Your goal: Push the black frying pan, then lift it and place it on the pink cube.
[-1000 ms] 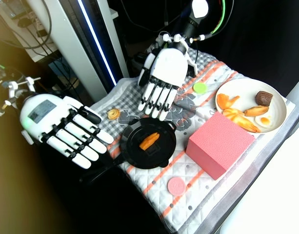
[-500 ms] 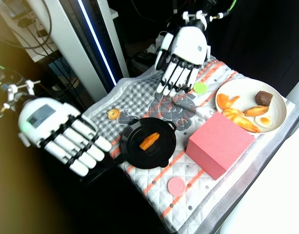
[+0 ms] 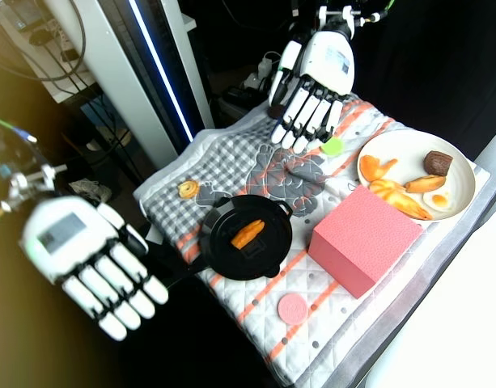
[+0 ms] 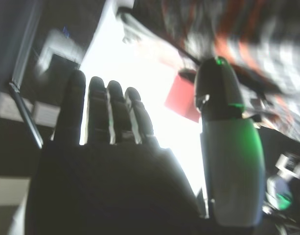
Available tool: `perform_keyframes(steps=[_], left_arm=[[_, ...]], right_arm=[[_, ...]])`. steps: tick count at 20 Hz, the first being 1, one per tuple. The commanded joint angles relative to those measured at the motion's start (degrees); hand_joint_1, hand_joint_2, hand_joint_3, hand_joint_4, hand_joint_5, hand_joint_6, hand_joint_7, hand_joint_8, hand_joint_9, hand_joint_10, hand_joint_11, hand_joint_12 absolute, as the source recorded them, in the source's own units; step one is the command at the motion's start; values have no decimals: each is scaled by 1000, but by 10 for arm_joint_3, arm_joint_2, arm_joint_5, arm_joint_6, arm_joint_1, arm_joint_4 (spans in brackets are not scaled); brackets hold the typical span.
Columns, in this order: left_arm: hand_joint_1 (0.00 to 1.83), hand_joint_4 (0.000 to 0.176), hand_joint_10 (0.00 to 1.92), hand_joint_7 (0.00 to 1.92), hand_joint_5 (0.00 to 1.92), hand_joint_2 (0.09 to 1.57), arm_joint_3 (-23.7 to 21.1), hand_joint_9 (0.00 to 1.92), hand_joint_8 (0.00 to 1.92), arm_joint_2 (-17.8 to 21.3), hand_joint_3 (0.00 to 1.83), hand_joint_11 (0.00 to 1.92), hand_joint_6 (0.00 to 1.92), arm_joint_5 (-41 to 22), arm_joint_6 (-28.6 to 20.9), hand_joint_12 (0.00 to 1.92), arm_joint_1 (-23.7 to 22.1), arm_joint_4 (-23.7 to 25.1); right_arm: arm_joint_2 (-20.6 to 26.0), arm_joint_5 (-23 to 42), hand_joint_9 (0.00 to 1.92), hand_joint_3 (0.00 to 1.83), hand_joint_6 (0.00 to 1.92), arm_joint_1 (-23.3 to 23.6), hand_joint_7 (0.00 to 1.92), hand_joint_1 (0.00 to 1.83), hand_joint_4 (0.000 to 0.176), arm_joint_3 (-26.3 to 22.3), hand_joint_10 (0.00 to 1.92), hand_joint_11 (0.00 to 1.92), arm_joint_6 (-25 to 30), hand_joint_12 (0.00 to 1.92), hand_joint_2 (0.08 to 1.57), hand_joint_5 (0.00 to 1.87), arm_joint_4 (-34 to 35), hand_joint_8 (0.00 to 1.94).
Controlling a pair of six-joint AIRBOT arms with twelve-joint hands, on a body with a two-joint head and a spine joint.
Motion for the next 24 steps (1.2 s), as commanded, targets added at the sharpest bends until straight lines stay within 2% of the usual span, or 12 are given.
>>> perform_keyframes(steps=[1,2,4,15,16,17,18,19,20,21,22,24], left_arm=[[477,0,127,601,579,1365,-4,494,6,11,0,0,13,-71,9,1220,0,-38],[469,0,132,613,587,1366,-6,511,10,15,1,0,14,-76,17,1214,5,-52],[424,0,125,599,566,1380,-7,500,1,19,4,0,2,-84,24,1164,15,-69],[569,0,179,613,616,1329,-8,484,0,26,0,0,17,-111,47,1315,42,-126],[565,0,243,616,613,1327,-8,461,1,26,0,0,14,-116,50,1300,46,-134],[564,0,256,616,617,1326,-8,453,0,27,0,0,16,-119,51,1295,50,-139],[583,0,267,618,618,1323,-8,450,1,27,0,0,16,-120,52,1292,52,-143],[573,0,279,603,612,1329,-8,427,1,27,1,0,12,-122,52,1246,54,-146],[538,0,301,598,611,1341,-8,410,0,28,2,0,11,-125,54,1213,58,-151],[502,0,325,596,611,1357,-8,396,0,28,4,0,9,-126,56,1177,61,-157],[482,0,384,598,611,1365,-8,374,0,28,1,0,7,-128,59,1195,64,-161],[428,0,408,557,575,1378,-8,319,1,31,4,0,5,-130,62,1093,77,-176]], right_arm=[[-10,16,0,0,0,30,0,785,11,9,0,38,-54,35,1152,0,0,0],[-21,-6,0,6,0,53,0,793,18,17,0,7,-86,168,1142,0,7,0],[-41,-36,0,2,0,78,0,818,23,36,0,0,-106,34,1142,0,11,0],[-98,-104,18,13,19,122,11,808,0,104,7,35,-127,17,1181,50,49,4],[-106,-112,175,0,12,127,188,840,0,114,44,6,-127,564,1205,210,54,0],[-116,-121,283,0,44,134,334,828,0,125,108,0,-127,900,1219,327,60,21],[-126,-129,282,5,1418,140,540,994,7,136,1076,0,-127,1622,1343,435,65,1254],[-133,-137,743,0,1820,144,672,1108,18,145,1752,716,-127,1861,1287,534,69,1804],[-141,-146,1141,0,1901,148,949,1189,77,154,1887,1203,-127,1909,1266,758,74,1914],[-144,-146,1545,0,1917,148,1401,1328,0,157,1914,1591,-127,1919,1270,1193,76,1936],[-145,-144,1692,0,1920,149,1588,1420,0,157,1920,1726,-127,1921,1259,1390,76,1940],[-144,-126,1641,0,1921,148,1573,1509,0,152,1921,1665,-127,1921,1263,1430,76,1941]])
